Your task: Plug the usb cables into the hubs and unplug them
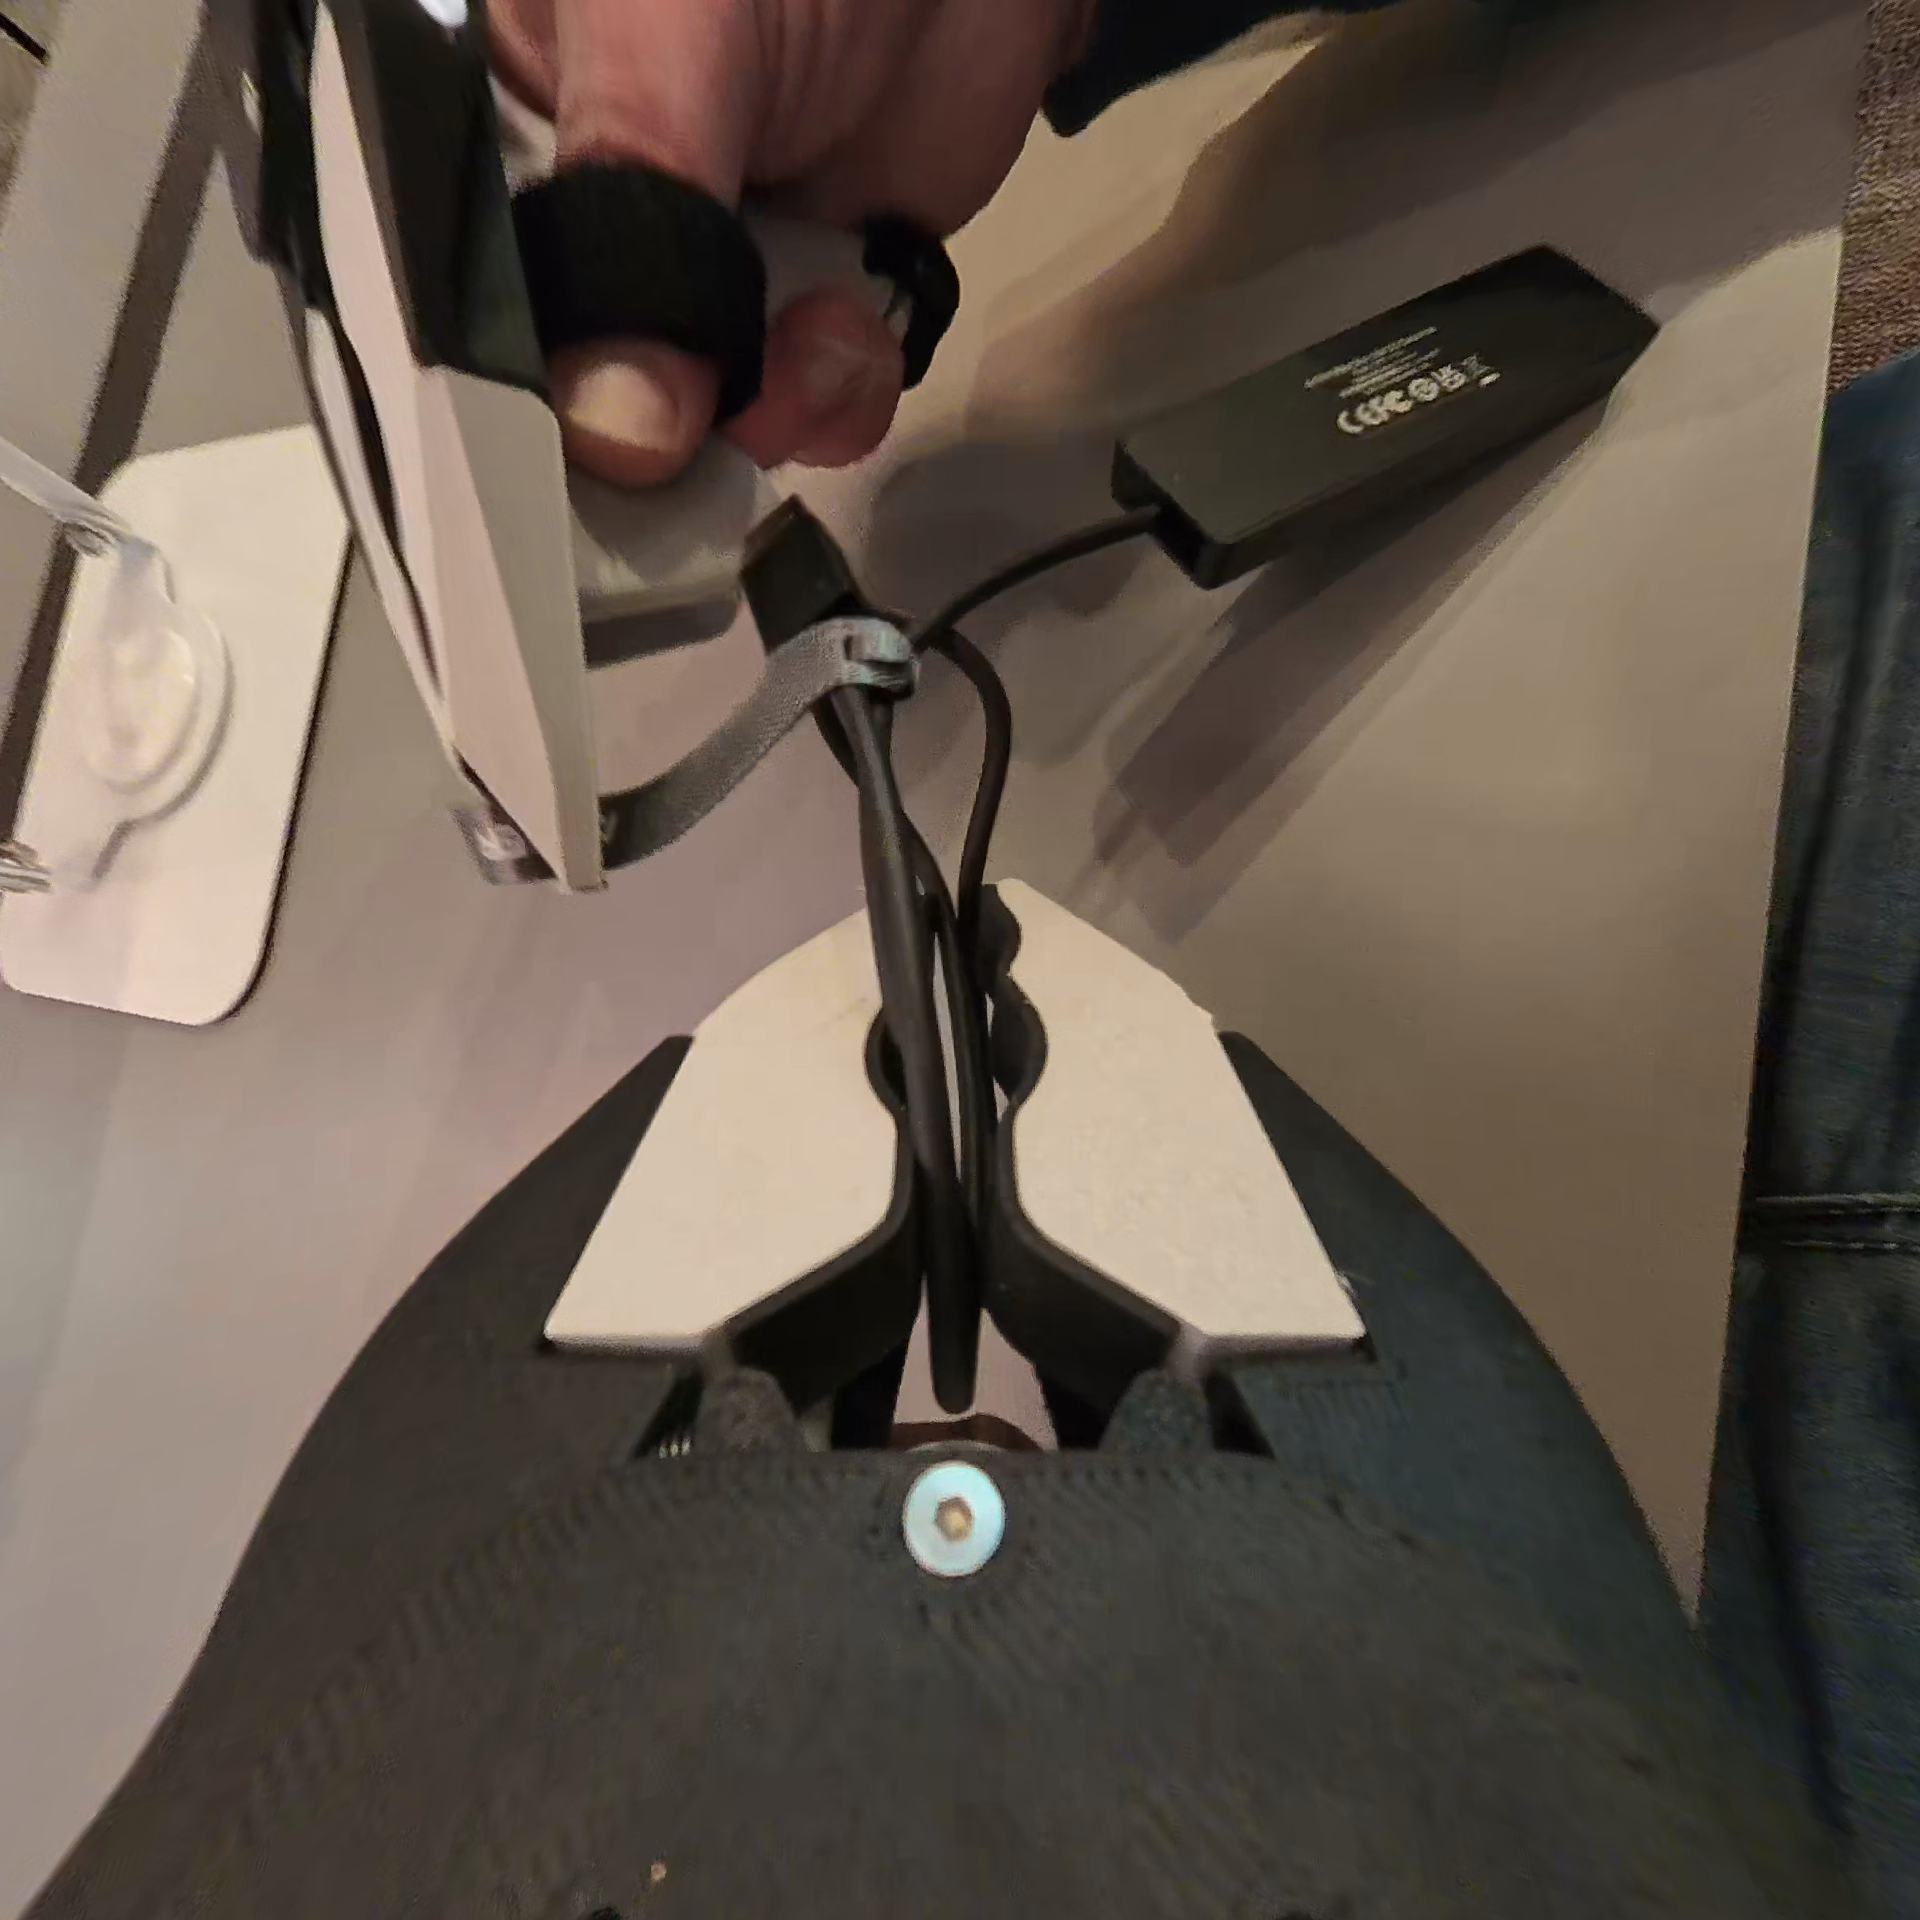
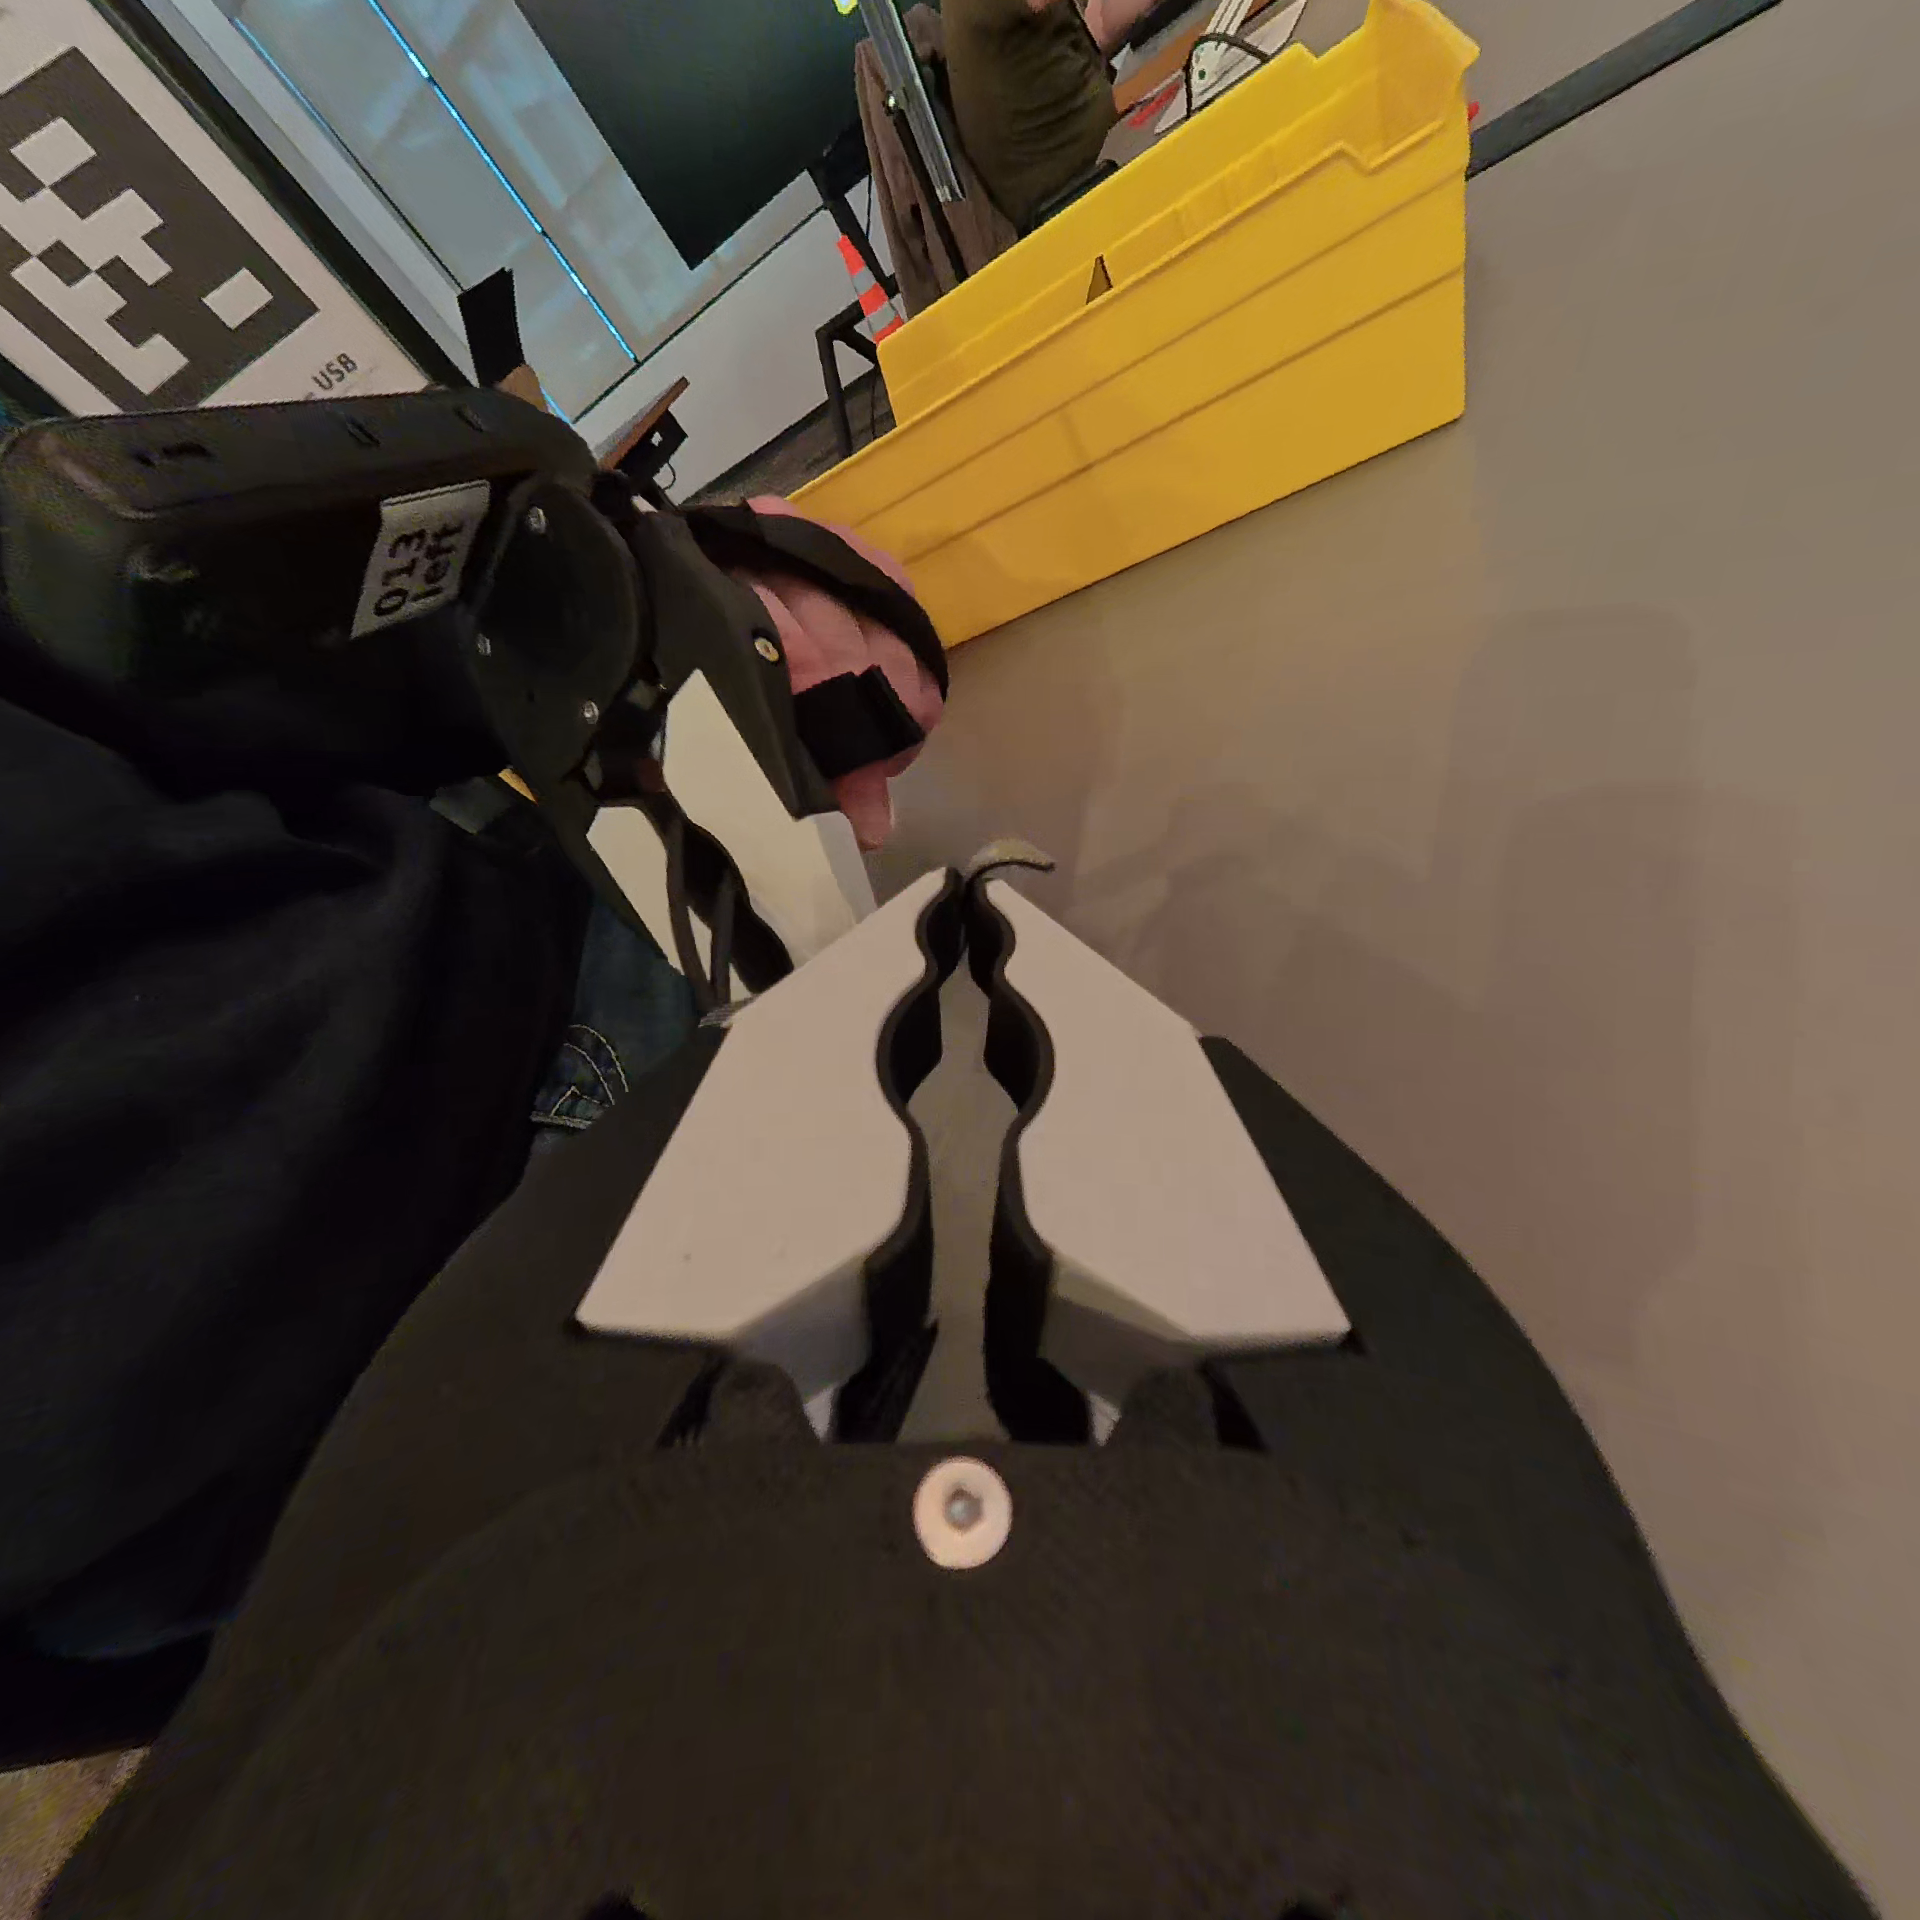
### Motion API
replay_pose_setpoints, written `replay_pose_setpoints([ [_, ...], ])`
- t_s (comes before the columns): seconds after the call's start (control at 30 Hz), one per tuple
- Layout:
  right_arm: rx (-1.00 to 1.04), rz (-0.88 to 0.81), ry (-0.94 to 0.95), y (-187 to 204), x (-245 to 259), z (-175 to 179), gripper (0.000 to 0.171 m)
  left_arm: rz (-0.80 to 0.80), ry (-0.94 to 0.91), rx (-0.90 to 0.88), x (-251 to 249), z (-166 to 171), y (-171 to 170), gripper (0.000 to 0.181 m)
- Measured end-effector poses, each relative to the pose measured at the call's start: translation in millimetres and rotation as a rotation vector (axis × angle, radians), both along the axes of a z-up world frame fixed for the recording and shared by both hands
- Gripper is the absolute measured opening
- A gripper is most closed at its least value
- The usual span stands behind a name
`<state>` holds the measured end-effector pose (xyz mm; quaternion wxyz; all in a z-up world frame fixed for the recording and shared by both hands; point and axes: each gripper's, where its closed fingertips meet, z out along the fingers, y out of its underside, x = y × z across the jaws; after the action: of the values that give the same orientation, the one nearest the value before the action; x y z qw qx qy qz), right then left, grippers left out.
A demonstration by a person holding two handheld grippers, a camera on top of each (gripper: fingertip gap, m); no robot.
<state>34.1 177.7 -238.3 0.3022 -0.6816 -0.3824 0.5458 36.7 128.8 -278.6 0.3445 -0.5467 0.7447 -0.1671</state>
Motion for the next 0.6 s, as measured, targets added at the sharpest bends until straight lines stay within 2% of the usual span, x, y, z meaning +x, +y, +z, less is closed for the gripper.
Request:
replay_pose_setpoints([
  [0.2, -0.025, -0.004, -0.064, -2, -2, -11, 0.0, 0.007, 0.005, 0.091, 0, 9, 6, 0.007],
  [0.43, -0.074, -0.005, -0.044, -1, 5, -5, 0.0, -0.003, 0.01, 0.151, 0, 16, 9, 0.007],
  [0.6, 0.018, -0.008, -0.23, -2, 13, -11, 0.023, 0.004, 0.042, 0.052, -5, 10, 8, 0.007],
])
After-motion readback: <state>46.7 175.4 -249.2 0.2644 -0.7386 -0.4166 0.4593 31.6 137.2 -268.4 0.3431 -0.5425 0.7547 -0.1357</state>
